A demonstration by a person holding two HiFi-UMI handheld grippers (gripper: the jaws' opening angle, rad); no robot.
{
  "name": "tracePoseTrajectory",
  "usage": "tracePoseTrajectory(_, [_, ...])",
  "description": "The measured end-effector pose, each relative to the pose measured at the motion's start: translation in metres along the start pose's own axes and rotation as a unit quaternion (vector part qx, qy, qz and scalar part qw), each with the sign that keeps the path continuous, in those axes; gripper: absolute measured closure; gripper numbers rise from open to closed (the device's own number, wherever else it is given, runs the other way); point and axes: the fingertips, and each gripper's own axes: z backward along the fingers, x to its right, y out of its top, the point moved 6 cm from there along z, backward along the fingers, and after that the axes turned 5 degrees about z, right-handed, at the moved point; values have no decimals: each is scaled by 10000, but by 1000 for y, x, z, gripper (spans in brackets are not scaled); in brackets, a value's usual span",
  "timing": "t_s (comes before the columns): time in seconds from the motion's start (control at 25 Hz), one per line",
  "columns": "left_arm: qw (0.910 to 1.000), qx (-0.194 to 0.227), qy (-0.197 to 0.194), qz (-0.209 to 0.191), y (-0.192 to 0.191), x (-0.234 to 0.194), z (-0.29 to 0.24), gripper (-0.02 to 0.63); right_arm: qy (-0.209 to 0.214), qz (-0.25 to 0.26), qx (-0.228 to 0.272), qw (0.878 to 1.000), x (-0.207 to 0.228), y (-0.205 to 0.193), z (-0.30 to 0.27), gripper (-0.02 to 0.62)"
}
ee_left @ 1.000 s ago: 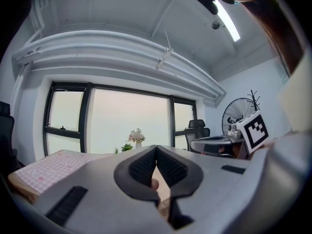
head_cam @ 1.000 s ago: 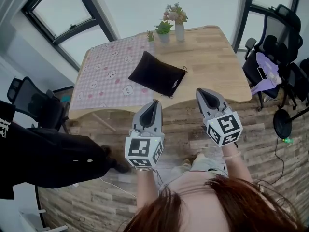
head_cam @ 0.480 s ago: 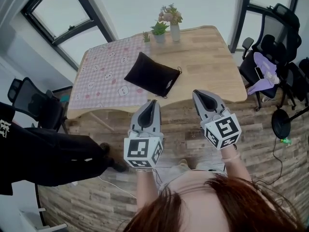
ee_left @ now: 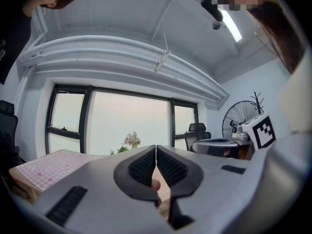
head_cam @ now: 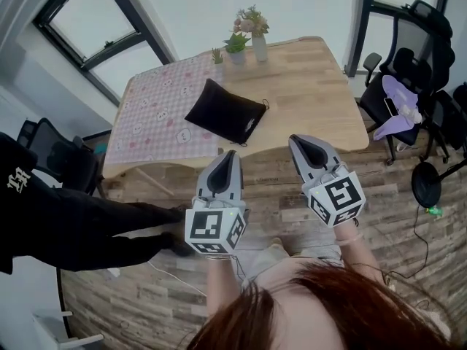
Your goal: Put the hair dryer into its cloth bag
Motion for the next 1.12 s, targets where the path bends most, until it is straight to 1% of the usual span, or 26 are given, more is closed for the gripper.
tracePoseTrajectory(0.44, [9997,-72,88,-236,2,26,9,594,54,38,61,10000,1,4,22,595])
tracePoseTrajectory(1.12, [9996,-124,130,-225,-6,50,21,594,40,113,34,9999,0,7,49,595])
